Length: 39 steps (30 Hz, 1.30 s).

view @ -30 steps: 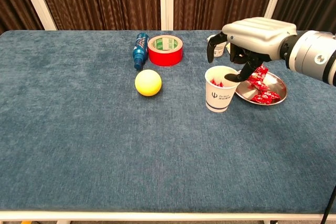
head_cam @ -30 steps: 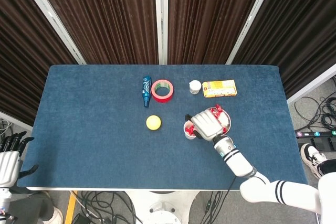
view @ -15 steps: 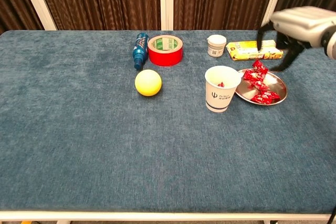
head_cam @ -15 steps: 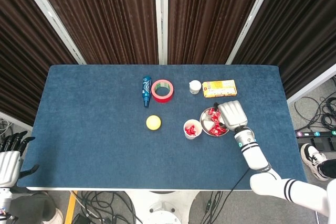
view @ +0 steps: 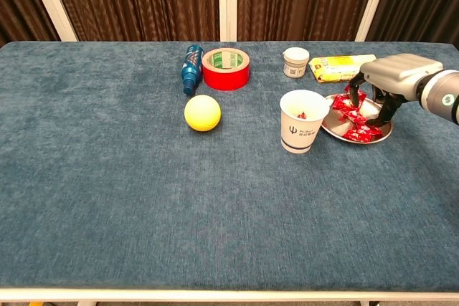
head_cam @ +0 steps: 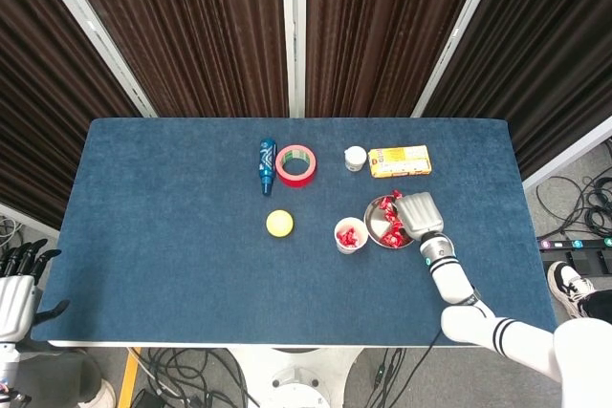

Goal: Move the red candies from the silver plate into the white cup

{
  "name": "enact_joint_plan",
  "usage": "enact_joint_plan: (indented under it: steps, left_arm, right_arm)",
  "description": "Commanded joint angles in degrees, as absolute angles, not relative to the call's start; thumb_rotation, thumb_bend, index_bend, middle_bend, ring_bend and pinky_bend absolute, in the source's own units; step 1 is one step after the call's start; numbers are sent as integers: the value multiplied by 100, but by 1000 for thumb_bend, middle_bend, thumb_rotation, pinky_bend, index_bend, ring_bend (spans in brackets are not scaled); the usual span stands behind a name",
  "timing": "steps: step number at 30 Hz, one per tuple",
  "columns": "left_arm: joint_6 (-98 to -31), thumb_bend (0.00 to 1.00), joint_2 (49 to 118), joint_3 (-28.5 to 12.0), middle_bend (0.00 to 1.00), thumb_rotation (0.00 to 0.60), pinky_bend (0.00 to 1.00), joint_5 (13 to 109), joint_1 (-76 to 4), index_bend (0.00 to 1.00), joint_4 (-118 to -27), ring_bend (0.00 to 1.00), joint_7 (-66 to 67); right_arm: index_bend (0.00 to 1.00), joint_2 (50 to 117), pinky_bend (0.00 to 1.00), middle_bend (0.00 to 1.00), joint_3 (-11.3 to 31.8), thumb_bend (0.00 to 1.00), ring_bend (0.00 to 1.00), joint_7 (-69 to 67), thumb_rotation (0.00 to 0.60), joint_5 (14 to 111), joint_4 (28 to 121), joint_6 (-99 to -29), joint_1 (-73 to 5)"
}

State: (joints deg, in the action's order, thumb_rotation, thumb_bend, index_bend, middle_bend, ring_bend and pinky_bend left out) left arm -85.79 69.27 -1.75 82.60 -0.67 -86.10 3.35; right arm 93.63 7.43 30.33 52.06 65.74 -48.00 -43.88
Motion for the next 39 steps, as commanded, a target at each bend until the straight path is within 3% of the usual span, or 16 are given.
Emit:
enact_joint_plan:
  steps: [1,10,17,23,32,39]
  left_arm:
    - [-8570,0,6924,-186,218,600,127,8249,-75,289,-8612,123,338]
    - [-8554,0,6925,-190,218,600,126,8231,-80,289,-8602,123,347]
    - [-8532,0,6942,-194,218,600,126,8207,-82,289,-8568,123,318]
    - [-8535,0,6961,-192,218,600,127,8206,-77,289,-8546,124,304]
    - [-8553,0,6936,-197,218,600,126,8237,-86,289,-8569,123,314]
    - [-8586,0,6918,-219,218,600,127,8259,-100,289,-8627,124,341]
  right_arm:
    - [451,9439,1000,1000,767,196,1000,3019,600,5178,6476,-4741,-4419]
    - [452,9646,1000,1000,808,208,1000,3140,600,5129,6177,-4646,-4529]
    - [565,9781,1000,1000,843,391,1000,3190,600,5053,5992,-4648,-4533]
    - [605,9661,1000,1000,889,451,1000,3073,600,5201,6155,-4780,-4486]
    - [609,8579,1000,1000,1117,450,1000,2436,600,6093,7984,-5627,-4212]
    - [610,8200,1000,1000,1087,438,1000,2192,600,6439,8909,-5561,-4223]
